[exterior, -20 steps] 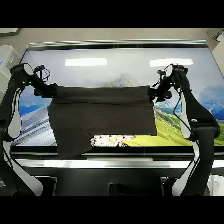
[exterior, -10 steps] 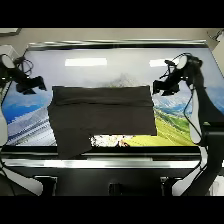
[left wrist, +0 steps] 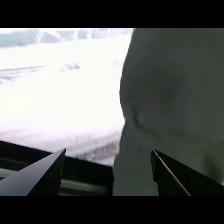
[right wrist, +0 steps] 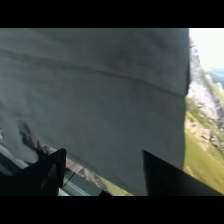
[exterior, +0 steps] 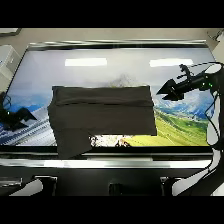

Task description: Fold the clothes and pants, and hang the long-sleeved shirts on hangers.

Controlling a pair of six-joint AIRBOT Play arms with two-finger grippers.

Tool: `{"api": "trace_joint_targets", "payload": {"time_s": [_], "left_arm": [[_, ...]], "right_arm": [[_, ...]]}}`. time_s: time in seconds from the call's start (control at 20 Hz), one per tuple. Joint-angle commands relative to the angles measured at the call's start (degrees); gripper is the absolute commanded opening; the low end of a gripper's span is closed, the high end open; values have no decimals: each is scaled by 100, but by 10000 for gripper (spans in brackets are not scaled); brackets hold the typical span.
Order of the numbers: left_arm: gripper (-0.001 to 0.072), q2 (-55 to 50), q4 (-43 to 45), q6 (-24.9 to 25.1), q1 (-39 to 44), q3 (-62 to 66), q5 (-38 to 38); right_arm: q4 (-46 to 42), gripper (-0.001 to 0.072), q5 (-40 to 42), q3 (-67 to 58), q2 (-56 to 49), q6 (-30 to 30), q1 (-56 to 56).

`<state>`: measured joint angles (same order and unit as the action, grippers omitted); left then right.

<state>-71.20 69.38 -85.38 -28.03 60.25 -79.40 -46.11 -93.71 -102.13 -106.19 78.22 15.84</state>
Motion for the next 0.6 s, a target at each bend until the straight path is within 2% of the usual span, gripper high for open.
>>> {"api": "trace_joint_targets", "payload": {"time_s": [0.0,0.2,0.4,0.55], "left_arm": [[617,459,-1097,1213,-538,-1528,398],[617,267,-1097,1665,-619,-2094,796],[617,-63,-1843,2194,-551,-2175,1049],[617,-188,-1945,2393,-313,-2175,1038]], "right_arm": [[595,522,-205,258,153,-315,76],[562,522,-282,258,396,-323,118],[538,521,-332,256,560,-249,240],[455,521,-387,256,612,-234,260]]}}
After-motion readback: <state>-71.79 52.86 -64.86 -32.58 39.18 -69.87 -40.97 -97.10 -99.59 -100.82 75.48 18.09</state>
